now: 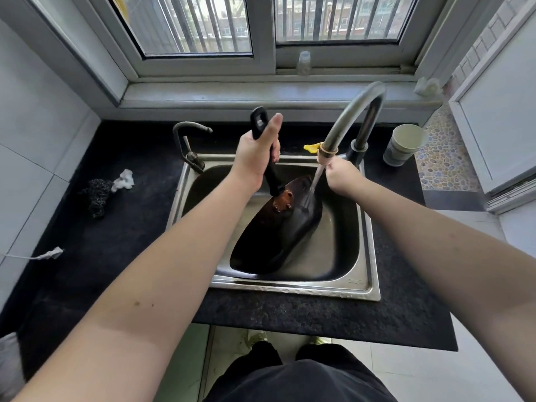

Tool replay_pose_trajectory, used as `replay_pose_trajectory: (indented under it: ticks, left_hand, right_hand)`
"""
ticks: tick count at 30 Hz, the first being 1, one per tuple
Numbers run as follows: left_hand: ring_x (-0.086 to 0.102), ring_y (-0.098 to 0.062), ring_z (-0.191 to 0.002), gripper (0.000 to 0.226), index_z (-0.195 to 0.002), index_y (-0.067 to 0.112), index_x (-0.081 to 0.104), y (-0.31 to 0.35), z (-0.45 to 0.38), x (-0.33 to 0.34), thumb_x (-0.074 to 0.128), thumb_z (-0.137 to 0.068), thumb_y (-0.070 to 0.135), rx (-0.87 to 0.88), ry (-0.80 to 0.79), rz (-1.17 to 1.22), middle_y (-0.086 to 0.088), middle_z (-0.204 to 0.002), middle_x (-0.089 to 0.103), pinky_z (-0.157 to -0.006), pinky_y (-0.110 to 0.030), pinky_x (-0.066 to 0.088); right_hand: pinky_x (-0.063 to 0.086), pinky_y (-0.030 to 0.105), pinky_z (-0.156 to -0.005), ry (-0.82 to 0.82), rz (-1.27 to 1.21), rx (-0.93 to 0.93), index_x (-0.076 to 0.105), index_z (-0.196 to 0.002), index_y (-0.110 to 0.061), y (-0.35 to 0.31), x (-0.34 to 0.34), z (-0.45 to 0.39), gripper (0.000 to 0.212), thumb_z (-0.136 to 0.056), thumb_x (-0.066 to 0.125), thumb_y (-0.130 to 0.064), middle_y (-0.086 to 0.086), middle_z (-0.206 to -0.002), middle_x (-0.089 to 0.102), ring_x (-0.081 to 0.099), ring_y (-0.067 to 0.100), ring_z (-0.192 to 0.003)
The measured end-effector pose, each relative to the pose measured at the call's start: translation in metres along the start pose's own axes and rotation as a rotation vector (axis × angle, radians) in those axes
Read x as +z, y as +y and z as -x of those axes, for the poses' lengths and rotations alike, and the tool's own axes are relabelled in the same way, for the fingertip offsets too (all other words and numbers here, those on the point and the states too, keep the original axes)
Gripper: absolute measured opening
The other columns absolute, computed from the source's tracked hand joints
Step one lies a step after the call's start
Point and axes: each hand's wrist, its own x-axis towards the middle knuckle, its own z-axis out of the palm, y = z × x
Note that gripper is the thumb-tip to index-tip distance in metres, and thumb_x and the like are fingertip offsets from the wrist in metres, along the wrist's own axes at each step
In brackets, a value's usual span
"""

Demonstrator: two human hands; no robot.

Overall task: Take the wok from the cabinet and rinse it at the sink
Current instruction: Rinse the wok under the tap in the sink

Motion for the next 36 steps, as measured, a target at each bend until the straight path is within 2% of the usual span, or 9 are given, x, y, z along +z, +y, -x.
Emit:
replay_pose_trajectory:
  ticks: [5,9,12,18,20,23,28,32,36]
  left_hand:
    - [0.04,-0.014,-0.048,0.041,-0.059,0.018,0.047,-0.006,0.005,0.022,0.065,-0.087,0.042,0.006,-0.098,-0.08,0.002,-0.049,0.045,-0.056,-0.028,0.037]
    - [0.039,-0.014,-0.048,0.041,-0.06,0.016,0.047,-0.009,0.008,0.024,0.065,-0.086,0.041,0.009,-0.109,-0.099,0.0,-0.05,0.045,-0.055,-0.027,0.037]
    - [0.037,-0.016,-0.046,0.044,-0.055,0.016,0.045,-0.008,0.008,0.014,0.064,-0.087,0.04,0.008,-0.119,-0.114,0.0,-0.046,0.043,-0.054,-0.028,0.036]
    - [0.035,-0.019,-0.045,0.04,-0.053,0.015,0.044,-0.004,0.013,0.015,0.06,-0.089,0.019,0.005,-0.201,-0.174,-0.002,-0.045,0.04,-0.055,-0.031,0.036]
    - [0.034,-0.019,-0.045,0.039,-0.052,0.018,0.045,-0.007,0.022,0.022,0.06,-0.088,0.015,0.003,-0.245,-0.209,-0.001,-0.044,0.039,-0.055,-0.032,0.035]
    - [0.035,-0.017,-0.045,0.041,-0.051,0.023,0.051,-0.011,0.044,0.025,0.061,-0.09,0.013,0.005,-0.339,-0.292,0.003,-0.045,0.039,-0.056,-0.033,0.034]
    - [0.04,-0.01,-0.05,0.033,-0.059,0.01,0.052,-0.014,0.081,0.006,0.065,-0.09,0.011,0.052,-0.575,-0.532,0.005,-0.052,0.043,-0.054,-0.023,0.035]
    - [0.049,-0.018,-0.054,0.031,-0.063,0.007,0.058,-0.013,0.098,-0.006,0.066,-0.088,0.022,0.139,-0.719,-0.762,-0.006,-0.056,0.052,-0.058,-0.03,0.043]
    - [0.052,-0.019,-0.057,0.028,-0.065,0.01,0.06,-0.021,0.114,-0.011,0.065,-0.087,0.027,0.307,-0.808,-0.895,-0.002,-0.058,0.054,-0.06,-0.033,0.046]
  right_hand:
    - [0.042,0.033,-0.093,0.018,0.016,0.014,0.039,-0.144,-0.023,0.001,-0.001,-0.002,0.049,-0.098,0.03,-0.008,0.016,-0.137,0.054,0.053,0.035,-0.119]
    - [0.039,0.027,-0.083,0.029,0.015,-0.006,0.038,-0.145,-0.025,0.004,0.0,-0.003,0.05,-0.099,0.03,-0.007,0.014,-0.138,0.054,0.055,0.032,-0.117]
    - [0.04,0.027,-0.084,0.038,0.023,-0.037,0.043,-0.142,-0.026,0.005,0.0,-0.002,0.052,-0.097,0.032,-0.003,0.012,-0.138,0.054,0.055,0.031,-0.118]
    - [0.039,0.028,-0.091,0.056,0.034,-0.06,0.05,-0.136,-0.02,0.002,-0.001,0.0,0.046,-0.097,0.032,-0.003,0.014,-0.137,0.055,0.051,0.033,-0.123]
    - [0.039,0.03,-0.094,0.055,0.026,-0.073,0.051,-0.135,-0.02,0.002,-0.001,0.0,0.046,-0.097,0.033,-0.003,0.013,-0.136,0.055,0.051,0.032,-0.124]
    - [0.036,0.026,-0.084,0.046,0.031,-0.077,0.052,-0.134,-0.02,0.005,-0.002,-0.001,0.046,-0.097,0.032,-0.003,0.013,-0.133,0.057,0.052,0.032,-0.119]
    - [0.034,0.025,-0.076,0.039,0.059,-0.066,0.049,-0.137,-0.022,0.008,-0.004,-0.002,0.05,-0.096,0.031,-0.001,0.015,-0.132,0.057,0.056,0.032,-0.111]
    - [0.041,0.028,-0.082,0.04,0.074,-0.064,0.046,-0.139,-0.024,0.007,0.001,-0.003,0.05,-0.096,0.032,-0.002,0.013,-0.138,0.053,0.055,0.033,-0.117]
    - [0.039,0.035,-0.103,0.024,0.061,-0.078,0.04,-0.143,-0.03,0.007,0.004,-0.002,0.058,-0.095,0.031,-0.001,0.007,-0.148,0.044,0.046,0.03,-0.13]
